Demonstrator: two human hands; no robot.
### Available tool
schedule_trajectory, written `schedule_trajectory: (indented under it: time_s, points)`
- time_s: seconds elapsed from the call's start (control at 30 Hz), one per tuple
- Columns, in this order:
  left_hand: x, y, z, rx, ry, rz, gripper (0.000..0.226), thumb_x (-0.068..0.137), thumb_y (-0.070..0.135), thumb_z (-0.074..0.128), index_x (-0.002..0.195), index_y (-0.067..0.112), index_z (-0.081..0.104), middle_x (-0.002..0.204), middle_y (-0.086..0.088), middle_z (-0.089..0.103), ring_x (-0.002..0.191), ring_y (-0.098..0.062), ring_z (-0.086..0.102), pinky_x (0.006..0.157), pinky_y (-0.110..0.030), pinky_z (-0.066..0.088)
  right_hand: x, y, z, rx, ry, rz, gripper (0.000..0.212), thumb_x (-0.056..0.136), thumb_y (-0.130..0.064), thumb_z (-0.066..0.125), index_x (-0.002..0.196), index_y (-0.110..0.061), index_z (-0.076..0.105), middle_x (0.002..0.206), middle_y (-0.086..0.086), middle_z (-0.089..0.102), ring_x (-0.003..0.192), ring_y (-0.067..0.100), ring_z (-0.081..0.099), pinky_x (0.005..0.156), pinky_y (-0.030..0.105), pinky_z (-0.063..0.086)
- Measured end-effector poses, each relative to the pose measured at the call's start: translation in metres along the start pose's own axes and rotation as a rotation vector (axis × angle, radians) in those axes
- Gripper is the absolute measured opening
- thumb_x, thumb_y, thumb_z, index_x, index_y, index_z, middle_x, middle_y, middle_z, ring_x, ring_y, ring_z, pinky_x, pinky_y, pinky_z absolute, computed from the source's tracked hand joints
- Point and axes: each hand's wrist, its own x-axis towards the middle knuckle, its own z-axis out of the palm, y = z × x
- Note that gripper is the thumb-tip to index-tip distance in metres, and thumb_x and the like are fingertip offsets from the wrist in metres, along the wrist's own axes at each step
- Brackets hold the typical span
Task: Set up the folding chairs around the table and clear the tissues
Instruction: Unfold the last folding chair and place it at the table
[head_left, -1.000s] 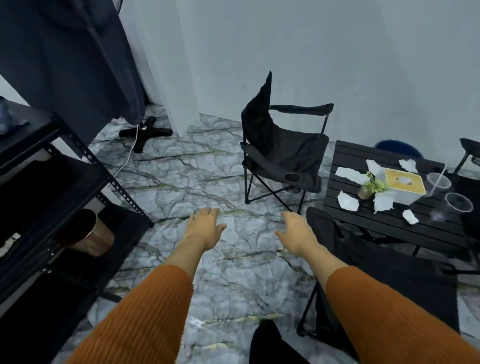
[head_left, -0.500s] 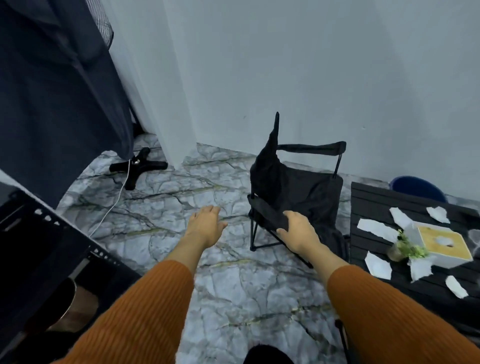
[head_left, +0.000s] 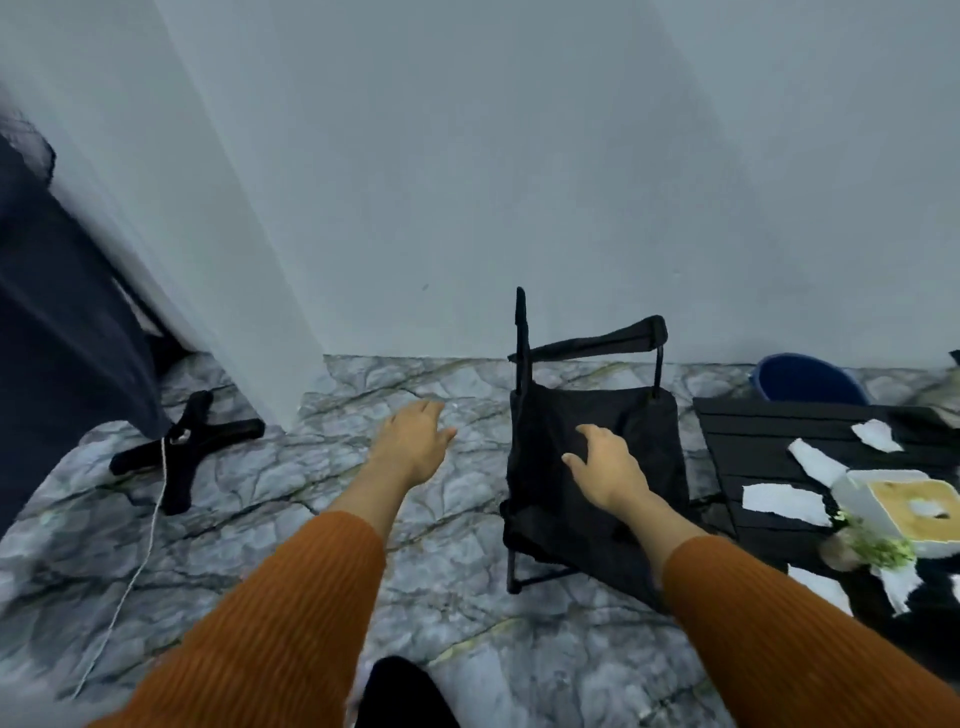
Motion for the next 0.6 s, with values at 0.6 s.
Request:
schedule_trajectory:
  time_s: [0.6]
  points:
    - [0.274, 0.015, -0.036, 0.000, -0.054, 0.582, 0.048, 0.099, 0.038, 0.043, 0.142, 0.016, 0.042, 0.147, -0.008, 0.043, 0.137, -0.028, 0.038, 0.113, -0.045, 0.032, 0.144, -0.051, 0.011, 0.253, 0.342, 0.477, 0.051, 0.095, -0.041, 0.050, 0.138, -0.014, 0.044, 0.137, 0.009, 0.051, 0.124, 0.027, 0.049, 0.098, 0.041, 0.045]
